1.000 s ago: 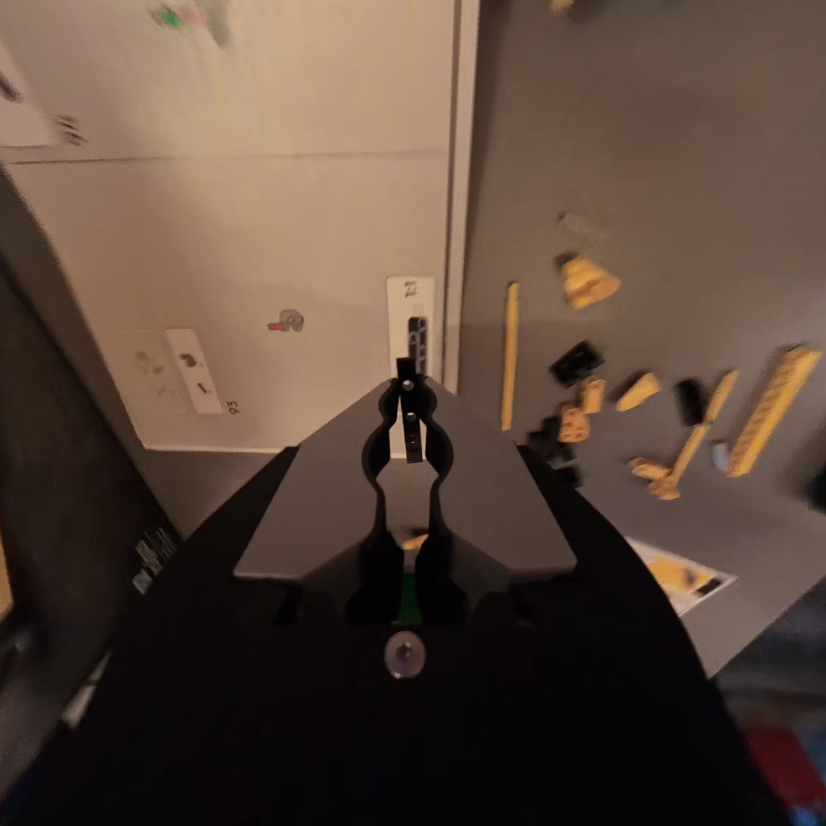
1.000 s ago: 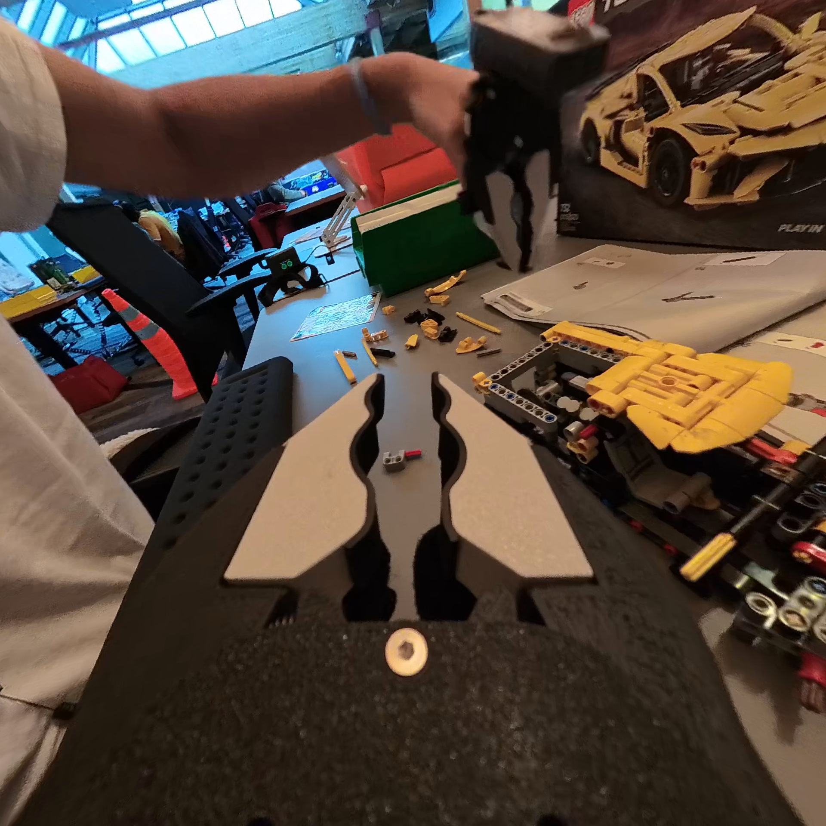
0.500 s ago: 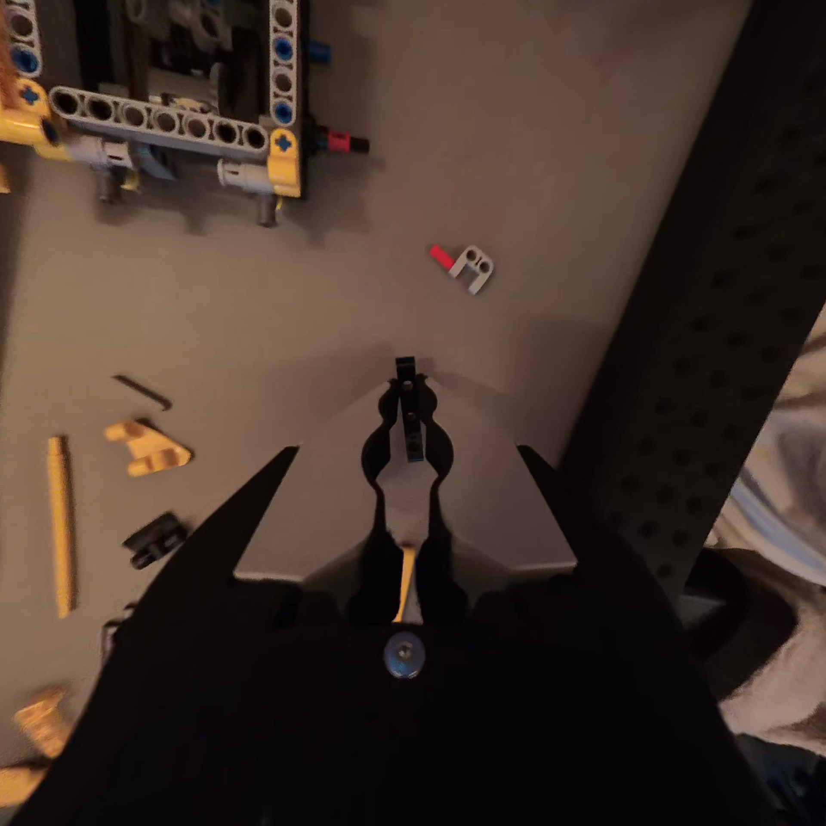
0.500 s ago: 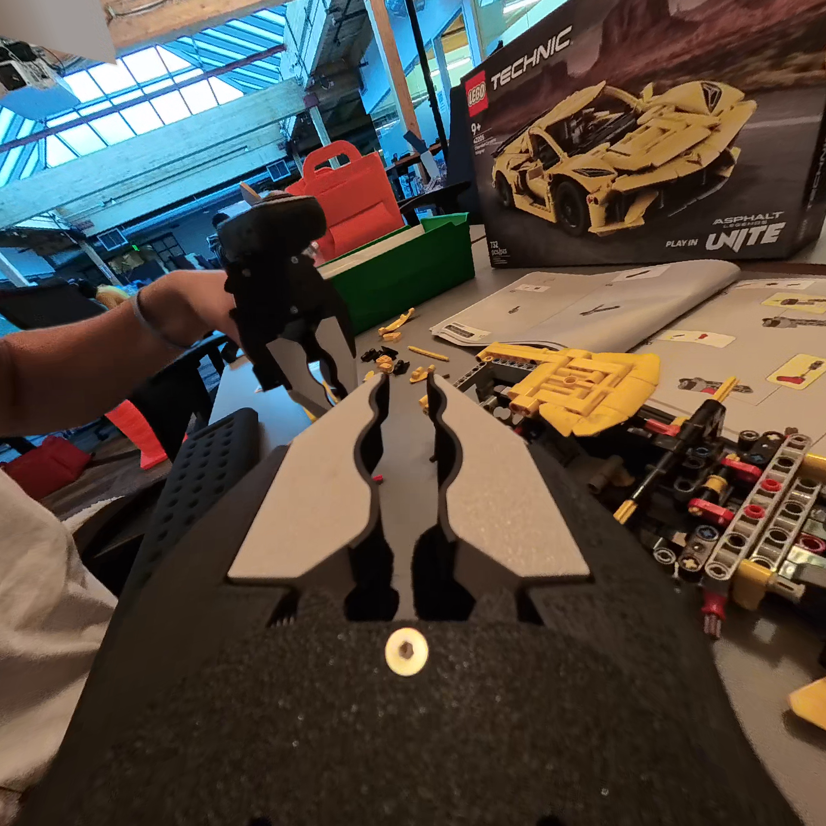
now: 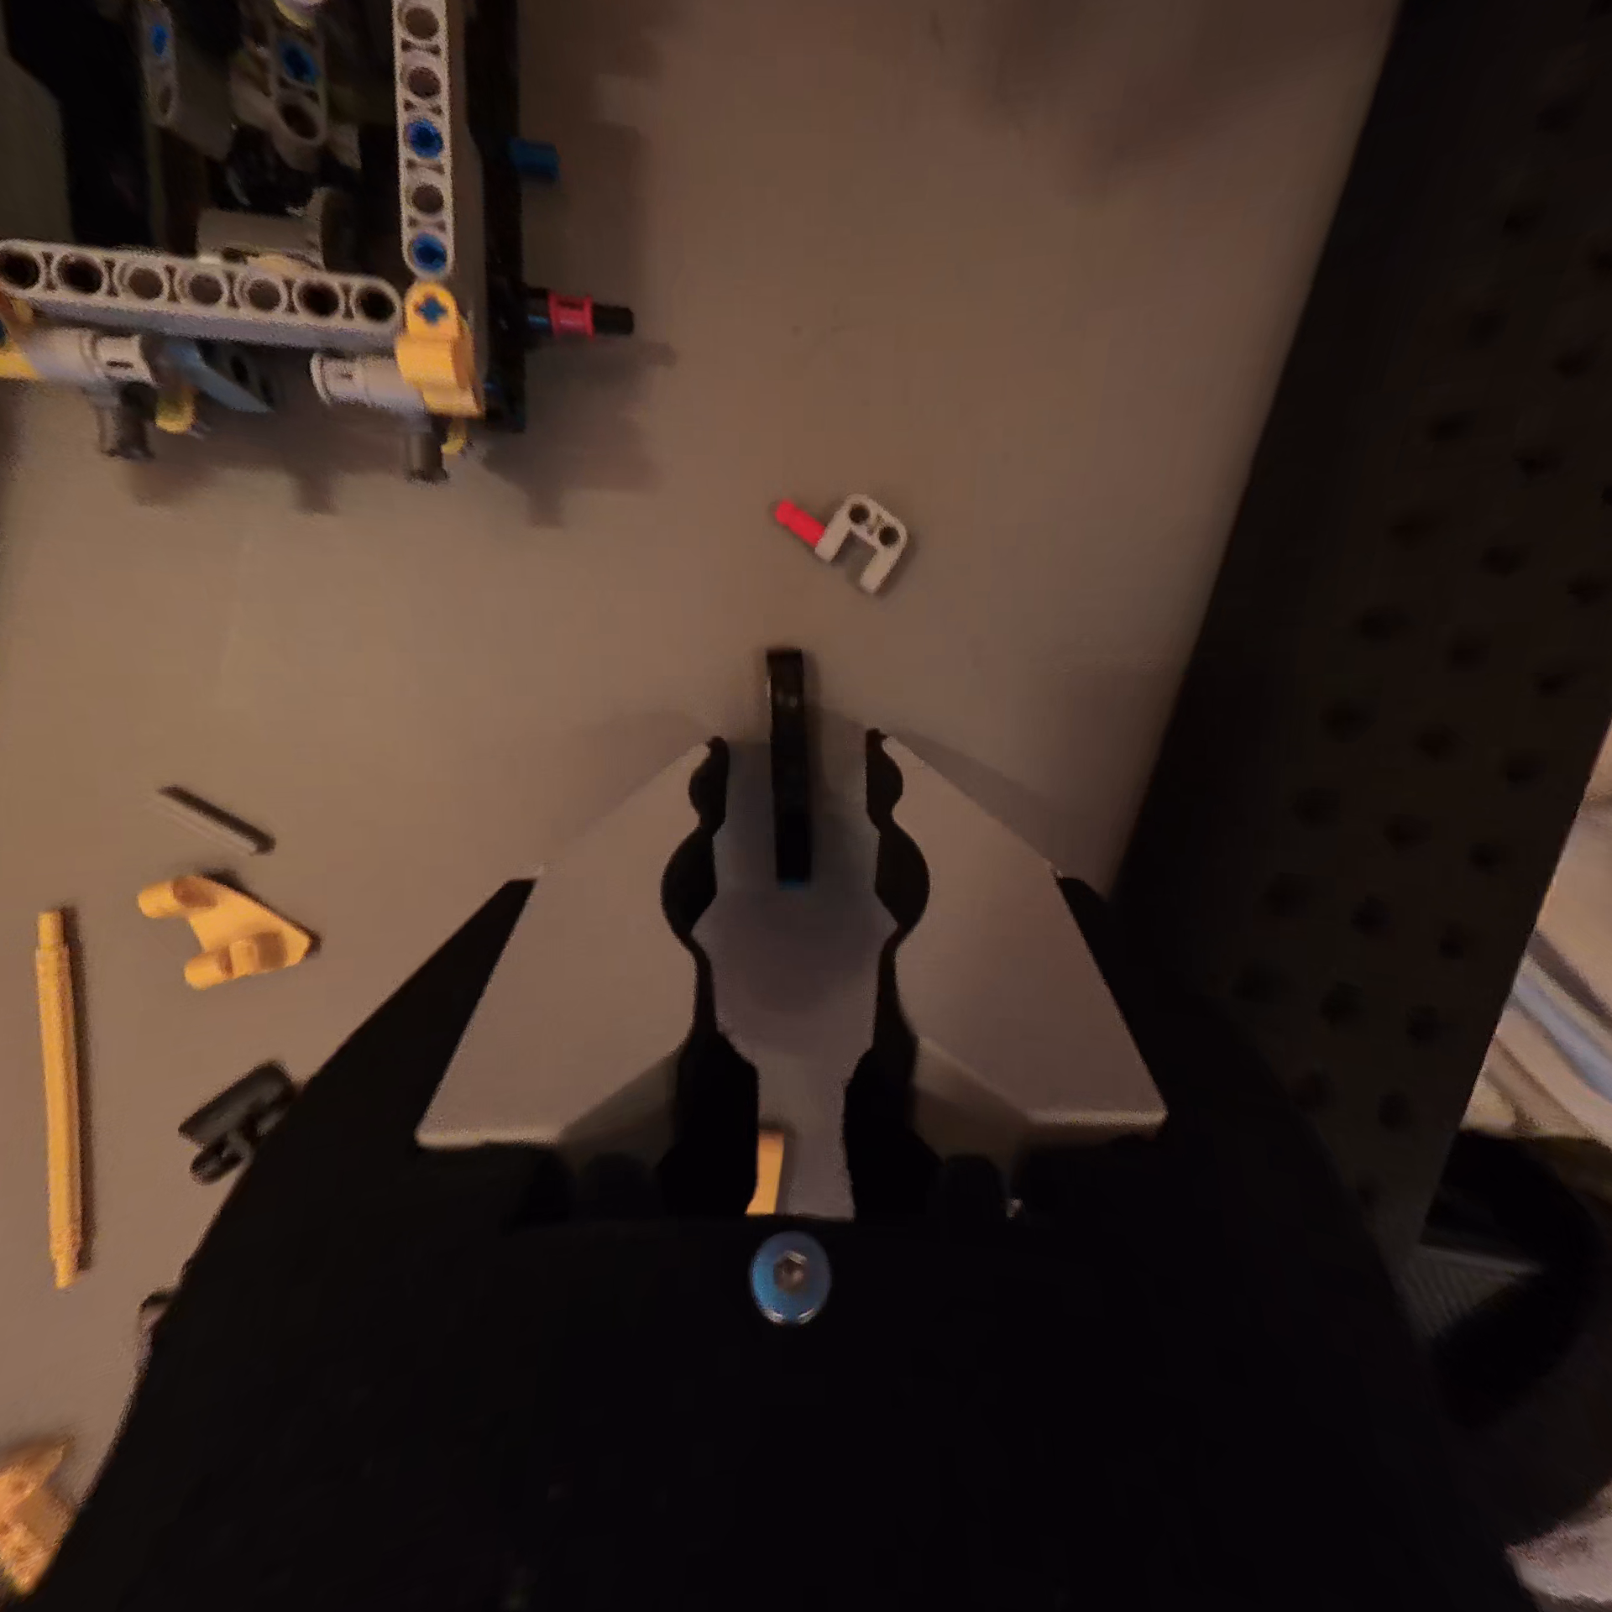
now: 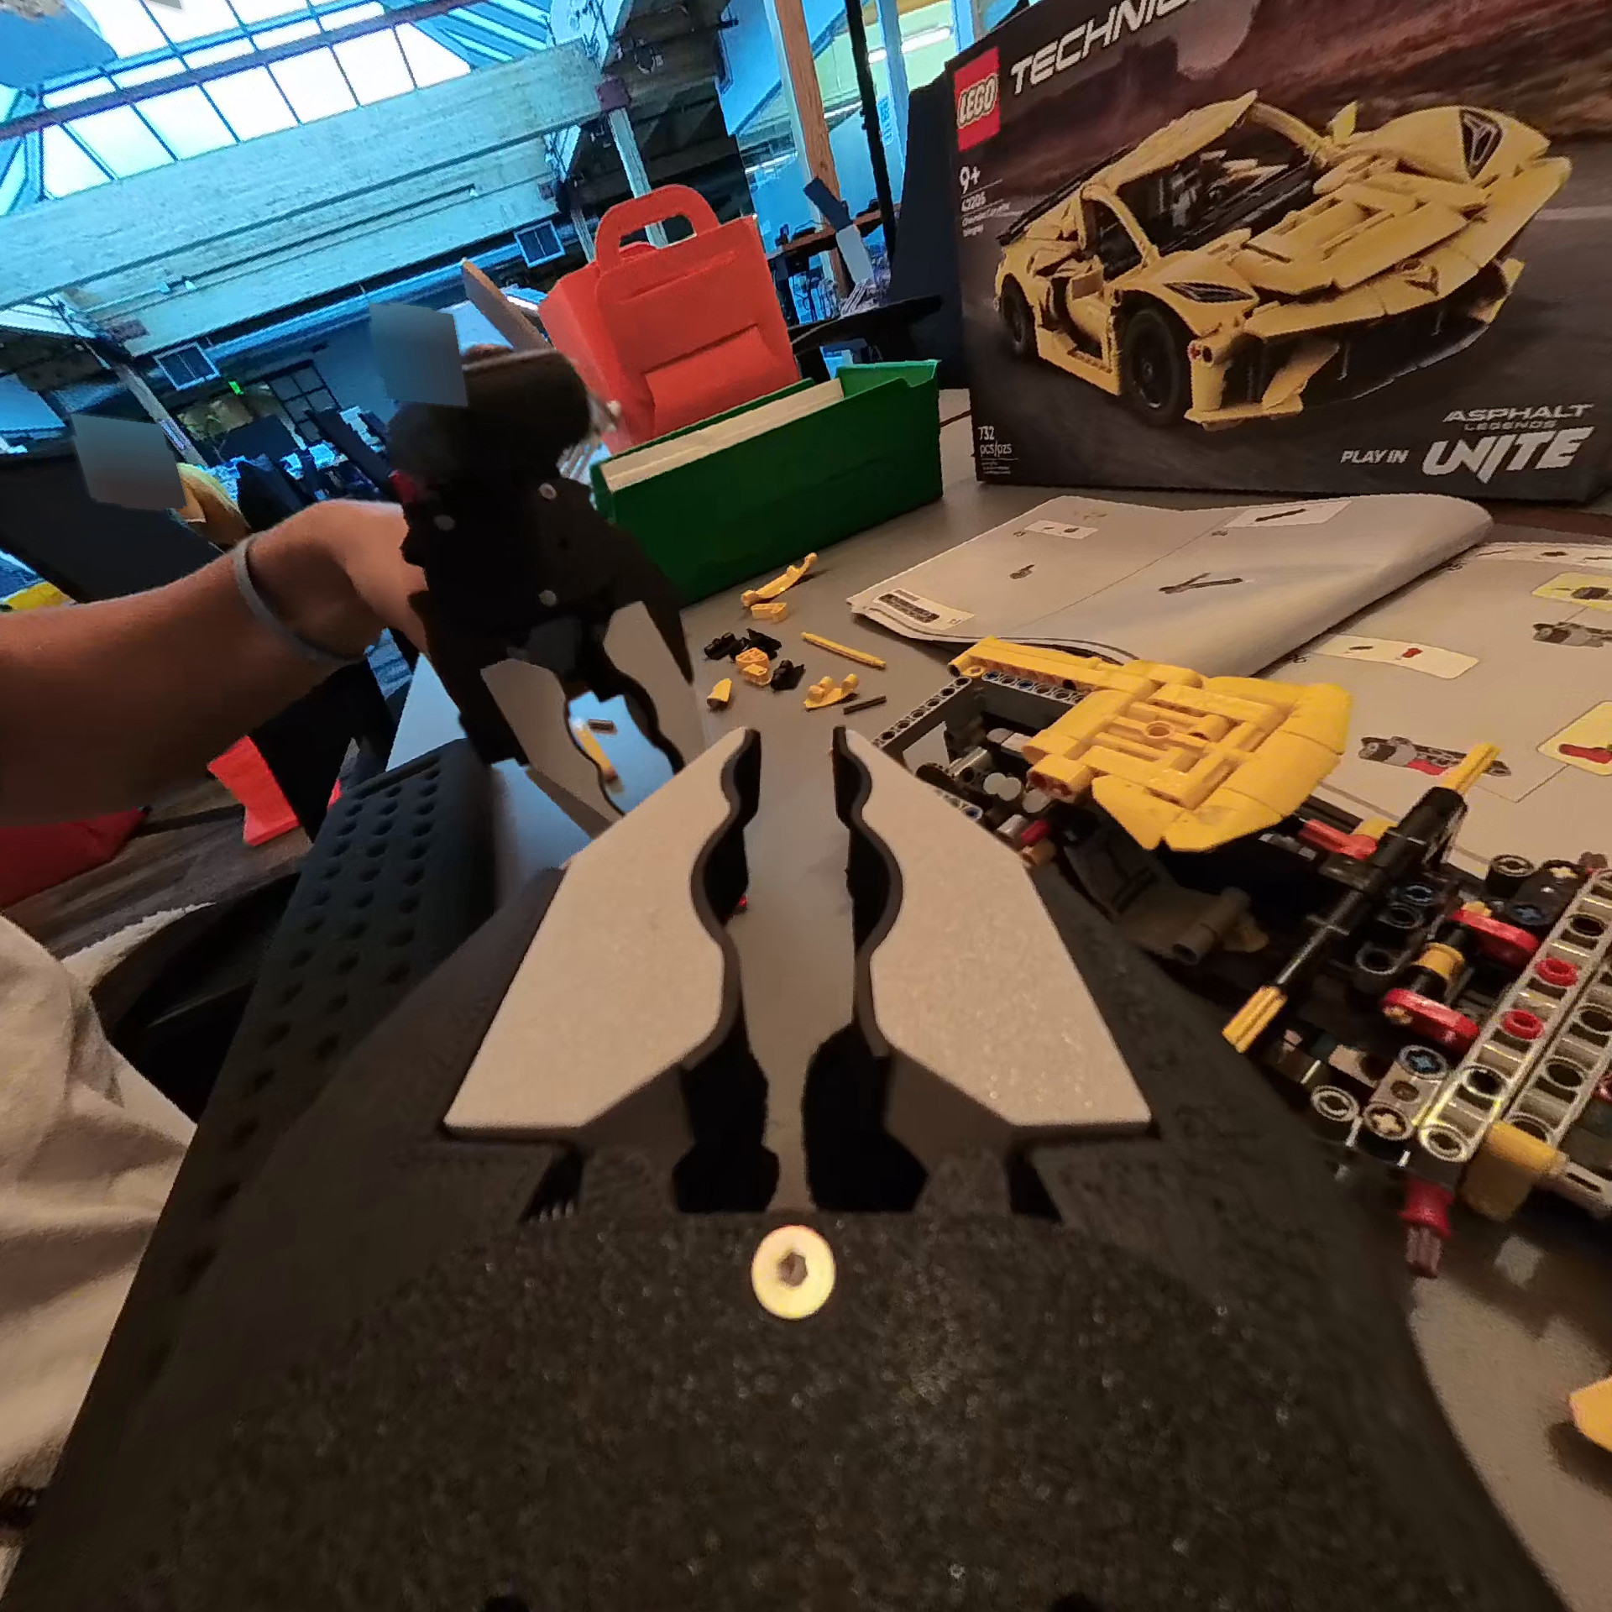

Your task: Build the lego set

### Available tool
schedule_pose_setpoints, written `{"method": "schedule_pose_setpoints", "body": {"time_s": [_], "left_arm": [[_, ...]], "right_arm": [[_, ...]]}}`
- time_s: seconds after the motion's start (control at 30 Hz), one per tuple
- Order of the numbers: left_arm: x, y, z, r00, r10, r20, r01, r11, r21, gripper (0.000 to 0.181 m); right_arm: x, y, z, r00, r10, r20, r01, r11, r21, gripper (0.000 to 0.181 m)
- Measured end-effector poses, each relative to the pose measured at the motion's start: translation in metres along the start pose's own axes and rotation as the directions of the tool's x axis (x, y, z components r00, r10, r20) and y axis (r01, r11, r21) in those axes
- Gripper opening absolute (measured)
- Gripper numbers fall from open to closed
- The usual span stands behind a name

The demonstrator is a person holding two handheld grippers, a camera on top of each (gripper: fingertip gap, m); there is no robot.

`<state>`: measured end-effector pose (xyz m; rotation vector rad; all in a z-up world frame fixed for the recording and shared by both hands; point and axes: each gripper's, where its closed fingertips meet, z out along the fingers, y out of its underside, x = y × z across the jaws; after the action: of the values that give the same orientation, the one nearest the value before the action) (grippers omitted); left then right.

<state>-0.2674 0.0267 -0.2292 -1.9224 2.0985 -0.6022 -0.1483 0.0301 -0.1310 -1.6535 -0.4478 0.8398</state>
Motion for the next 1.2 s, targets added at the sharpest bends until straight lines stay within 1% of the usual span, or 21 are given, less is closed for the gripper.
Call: {"method": "schedule_pose_setpoints", "body": {"time_s": [0.1, 0.13, 0.2, 0.3, 0.4, 0.47, 0.5, 0.6, 0.63, 0.67, 0.77, 0.83, 0.9, 0.97, 1.0, 1.03, 1.07, 1.13, 1.2], "left_arm": [[-0.006, 0.024, -0.016, 0.996, 0.045, 0.078, -0.046, 0.999, 0.018, 0.034], [-0.008, 0.032, -0.02, 0.994, 0.043, 0.099, -0.045, 0.999, 0.018, 0.034], [-0.009, 0.038, -0.022, 0.995, 0.011, 0.103, -0.016, 0.999, 0.052, 0.034], [-0.001, 0.031, -0.019, 0.999, -0.02, 0.041, 0.014, 0.992, 0.121, 0.034], [-0.003, 0.027, -0.013, 0.998, -0.018, 0.055, 0.01, 0.989, 0.15, 0.032], [-0.003, 0.023, -0.011, 0.999, -0.01, 0.045, 0.002, 0.984, 0.176, 0.014], [-0.003, 0.022, -0.01, 0.999, -0.008, 0.04, 0.001, 0.984, 0.178, 0.01], [-0.007, 0.023, -0.011, 0.999, -0.039, 0.029, 0.033, 0.982, 0.184, 0.007], [-0.011, 0.021, -0.014, 0.998, -0.067, 0.019, 0.062, 0.978, 0.201, 0.007], [-0.013, 0.016, -0.019, 0.995, -0.099, 0.002, 0.096, 0.968, 0.234, 0.007], [-0.012, -0.013, -0.046, 0.979, -0.161, -0.126, 0.197, 0.907, 0.373, 0.007], [-0.005, -0.04, -0.068, 0.961, -0.148, -0.233, 0.243, 0.855, 0.458, 0.007], [0.005, -0.063, -0.087, 0.934, -0.119, -0.337, 0.287, 0.81, 0.512, 0.007], [0.014, -0.083, -0.103, 0.897, -0.094, -0.432, 0.338, 0.776, 0.533, 0.007], [0.014, -0.089, -0.106, 0.894, -0.097, -0.438, 0.343, 0.777, 0.529, 0.007], [0.014, -0.091, -0.106, 0.899, -0.1, -0.426, 0.333, 0.79, 0.515, 0.007], [0.014, -0.093, -0.106, 0.905, -0.098, -0.414, 0.317, 0.804, 0.503, 0.007], [0.012, -0.096, -0.106, 0.918, -0.087, -0.387, 0.285, 0.822, 0.493, 0.007], [0.01, -0.095, -0.103, 0.928, -0.083, -0.363, 0.258, 0.846, 0.467, 0.007]], "right_arm": [[-0.002, 0.002, 0.001, 1.0, -0.007, 0.003, 0.007, 1.0, -0.009, 0.015], [-0.002, 0.003, 0.001, 1.0, -0.009, 0.005, 0.009, 1.0, -0.013, 0.015], [-0.003, 0.005, 0.004, 1.0, -0.014, 0.011, 0.014, 1.0, -0.025, 0.016], [-0.006, 0.007, 0.011, 0.999, -0.02, 0.031, 0.022, 0.999, -0.045, 0.016], [-0.012, 0.013, 0.015, 0.998, -0.043, 0.056, 0.047, 0.996, -0.073, 0.016], [-0.015, 0.019, 0.017, 0.996, -0.063, 0.067, 0.069, 0.993, -0.095, 0.016], [-0.017, 0.021, 0.017, 0.995, -0.073, 0.073, 0.08, 0.991, -0.104, 0.016], [-0.021, 0.023, 0.02, 0.992, -0.089, 0.087, 0.099, 0.989, -0.113, 0.016], [-0.021, 0.024, 0.02, 0.993, -0.085, 0.086, 0.096, 0.987, -0.13, 0.011], [-0.024, 0.026, 0.02, 0.992, -0.08, 0.102, 0.094, 0.985, -0.145, 0.003], [-0.036, 0.021, 0.026, 0.981, -0.023, 0.195, 0.048, 0.991, -0.129, 0.006], [-0.044, 0.018, 0.033, 0.961, 0.062, 0.27, -0.021, 0.988, -0.153, 0.015], [-0.05, 0.016, 0.042, 0.935, 0.139, 0.328, -0.073, 0.976, -0.204, 0.028], [-0.06, 0.004, 0.048, 0.899, 0.192, 0.393, -0.123, 0.973, -0.193, 0.028], [-0.065, -0.005, 0.049, 0.881, 0.206, 0.427, -0.146, 0.975, -0.169, 0.026], [-0.069, -0.014, 0.049, 0.865, 0.21, 0.456, -0.158, 0.976, -0.149, 0.02], [-0.072, -0.021, 0.047, 0.851, 0.203, 0.484, -0.161, 0.979, -0.127, 0.018], [-0.072, -0.029, 0.046, 0.846, 0.201, 0.494, -0.169, 0.979, -0.109, 0.018], [-0.069, -0.031, 0.044, 0.843, 0.214, 0.493, -0.181, 0.977, -0.114, 0.02]]}}
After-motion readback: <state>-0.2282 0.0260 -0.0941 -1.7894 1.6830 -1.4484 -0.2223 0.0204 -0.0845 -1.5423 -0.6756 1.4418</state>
